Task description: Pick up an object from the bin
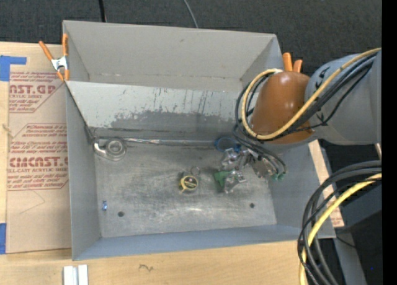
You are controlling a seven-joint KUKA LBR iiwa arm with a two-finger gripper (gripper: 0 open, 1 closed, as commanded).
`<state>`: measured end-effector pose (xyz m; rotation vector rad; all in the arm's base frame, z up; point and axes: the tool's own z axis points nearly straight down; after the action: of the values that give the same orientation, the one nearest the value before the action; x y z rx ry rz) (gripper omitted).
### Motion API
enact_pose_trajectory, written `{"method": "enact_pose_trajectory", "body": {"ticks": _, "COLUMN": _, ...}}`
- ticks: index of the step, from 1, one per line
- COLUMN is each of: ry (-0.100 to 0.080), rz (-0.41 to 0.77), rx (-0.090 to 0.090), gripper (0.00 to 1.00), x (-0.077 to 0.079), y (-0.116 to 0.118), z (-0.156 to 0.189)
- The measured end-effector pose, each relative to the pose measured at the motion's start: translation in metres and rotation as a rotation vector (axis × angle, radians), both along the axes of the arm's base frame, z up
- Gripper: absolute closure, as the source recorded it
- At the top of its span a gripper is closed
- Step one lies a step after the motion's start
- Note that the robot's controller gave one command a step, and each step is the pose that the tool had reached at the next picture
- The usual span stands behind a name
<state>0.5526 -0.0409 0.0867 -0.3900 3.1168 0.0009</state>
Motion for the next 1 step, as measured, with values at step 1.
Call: {"method": "enact_pose_trajectory", "body": {"ticks": 1, "ry": -0.01, "rz": 0.05, "rx": 0.0, "gripper": 1.0, "x": -0.0053, "y": 0.0136, "z": 0.1092}}
